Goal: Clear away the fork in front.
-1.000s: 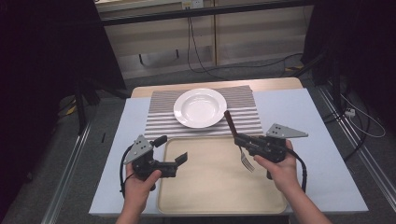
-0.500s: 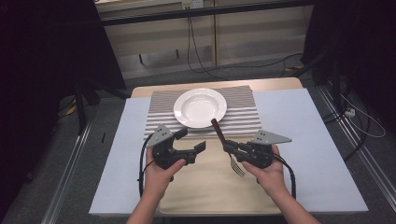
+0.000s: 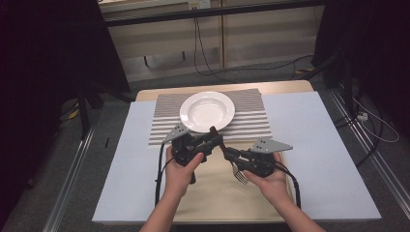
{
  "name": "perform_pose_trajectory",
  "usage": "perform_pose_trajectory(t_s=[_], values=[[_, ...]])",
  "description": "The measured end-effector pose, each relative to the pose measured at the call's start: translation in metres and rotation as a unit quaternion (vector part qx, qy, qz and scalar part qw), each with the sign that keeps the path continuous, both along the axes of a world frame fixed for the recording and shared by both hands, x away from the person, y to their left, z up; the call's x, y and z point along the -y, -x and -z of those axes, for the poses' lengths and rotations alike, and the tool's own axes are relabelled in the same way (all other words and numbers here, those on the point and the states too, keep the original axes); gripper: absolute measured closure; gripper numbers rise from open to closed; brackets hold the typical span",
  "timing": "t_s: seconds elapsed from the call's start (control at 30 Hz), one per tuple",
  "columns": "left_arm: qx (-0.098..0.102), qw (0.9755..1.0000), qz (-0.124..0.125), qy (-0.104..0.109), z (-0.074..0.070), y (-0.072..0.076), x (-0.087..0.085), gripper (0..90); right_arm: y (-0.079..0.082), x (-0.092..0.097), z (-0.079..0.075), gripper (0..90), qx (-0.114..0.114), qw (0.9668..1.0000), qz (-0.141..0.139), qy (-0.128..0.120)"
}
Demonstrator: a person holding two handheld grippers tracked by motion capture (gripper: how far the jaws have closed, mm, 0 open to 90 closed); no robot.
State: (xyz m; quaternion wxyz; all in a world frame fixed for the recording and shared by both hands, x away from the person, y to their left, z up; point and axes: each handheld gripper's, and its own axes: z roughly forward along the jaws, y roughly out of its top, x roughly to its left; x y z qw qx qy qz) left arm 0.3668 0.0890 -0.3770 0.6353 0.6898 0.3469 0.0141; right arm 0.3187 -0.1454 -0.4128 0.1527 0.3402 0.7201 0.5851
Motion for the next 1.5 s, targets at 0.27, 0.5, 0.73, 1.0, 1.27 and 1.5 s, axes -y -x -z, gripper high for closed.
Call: perform_pose_trajectory(t_s=[0.27,0.5,0.73,1.0,1.27,1.5], values=[[-0.008,0.9993,0.034,0.010,-0.013,0.001,-0.003,80.3,0.006,-0.002,-0.003,68.7,0.025,0.9996,0.004,-0.009],[-0.014,0.9992,0.038,-0.006,-0.016,0.000,-0.022,81.0,0.011,0.019,-0.003,61.3,0.032,0.9993,0.021,0.000],[-0.032,0.9974,0.058,-0.028,-0.021,0.000,-0.038,81.0,0.012,0.041,0.005,42.3,0.024,0.9981,0.055,0.017],[-0.041,0.9962,0.060,-0.048,-0.020,0.000,-0.053,81.0,0.014,0.054,0.009,25.1,0.023,0.9966,0.074,0.029],[-0.044,0.9958,0.060,-0.054,-0.021,0.001,-0.066,81.0,0.017,0.062,0.010,17.7,0.021,0.9960,0.082,0.027],[-0.051,0.9944,0.059,-0.070,-0.021,0.001,-0.080,81.1,0.022,0.073,0.009,15.6,0.019,0.9957,0.086,0.028]])
